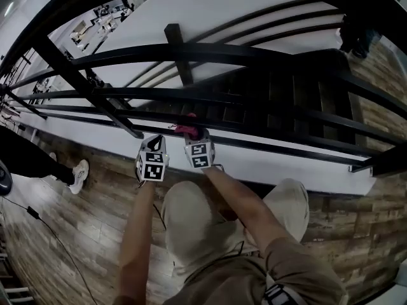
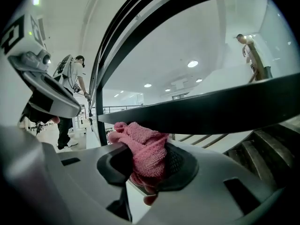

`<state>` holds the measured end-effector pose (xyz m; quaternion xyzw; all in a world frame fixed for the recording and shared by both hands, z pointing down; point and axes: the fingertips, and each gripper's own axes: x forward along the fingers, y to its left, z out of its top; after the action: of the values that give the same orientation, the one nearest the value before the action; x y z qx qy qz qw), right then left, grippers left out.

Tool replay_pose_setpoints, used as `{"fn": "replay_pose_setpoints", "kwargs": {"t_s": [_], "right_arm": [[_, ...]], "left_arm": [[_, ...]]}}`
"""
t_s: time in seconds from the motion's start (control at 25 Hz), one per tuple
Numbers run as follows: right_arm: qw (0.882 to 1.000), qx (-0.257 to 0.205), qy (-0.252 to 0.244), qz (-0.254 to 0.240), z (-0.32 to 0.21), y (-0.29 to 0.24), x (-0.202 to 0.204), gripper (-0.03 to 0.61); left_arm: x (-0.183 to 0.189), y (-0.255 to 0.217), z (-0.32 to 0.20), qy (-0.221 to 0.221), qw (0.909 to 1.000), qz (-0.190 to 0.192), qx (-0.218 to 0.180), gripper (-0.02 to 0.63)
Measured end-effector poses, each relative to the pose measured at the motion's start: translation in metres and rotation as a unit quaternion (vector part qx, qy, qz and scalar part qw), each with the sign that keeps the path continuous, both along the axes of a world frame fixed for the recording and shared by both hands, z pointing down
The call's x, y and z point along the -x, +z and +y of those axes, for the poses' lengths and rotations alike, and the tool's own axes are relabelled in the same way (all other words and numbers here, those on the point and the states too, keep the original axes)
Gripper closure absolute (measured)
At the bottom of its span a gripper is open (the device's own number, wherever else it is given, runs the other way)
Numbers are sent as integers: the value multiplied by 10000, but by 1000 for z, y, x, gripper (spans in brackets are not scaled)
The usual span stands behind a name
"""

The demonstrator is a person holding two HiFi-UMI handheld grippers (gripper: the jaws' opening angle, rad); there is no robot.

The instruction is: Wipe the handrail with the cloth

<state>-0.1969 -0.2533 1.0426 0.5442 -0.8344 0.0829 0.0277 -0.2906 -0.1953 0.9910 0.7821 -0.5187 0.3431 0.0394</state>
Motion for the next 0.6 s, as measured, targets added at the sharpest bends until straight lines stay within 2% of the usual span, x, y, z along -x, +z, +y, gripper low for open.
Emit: {"fn": "replay_pose_setpoints", "kwargs": {"t_s": [0.24, 0.36, 0.6], "right_arm": [[9992, -19, 395, 94, 36, 9, -116, 459], [9983, 9, 578, 42, 47, 11, -175, 460], [9924, 143, 1215, 133, 79, 14, -299, 460]], "left_arm": [[-120, 4, 20, 840, 9964, 27, -85, 595], [-165, -1, 24, 1059, 9942, 57, -168, 595], [-261, -1, 37, 1522, 9881, 212, 66, 595]]}}
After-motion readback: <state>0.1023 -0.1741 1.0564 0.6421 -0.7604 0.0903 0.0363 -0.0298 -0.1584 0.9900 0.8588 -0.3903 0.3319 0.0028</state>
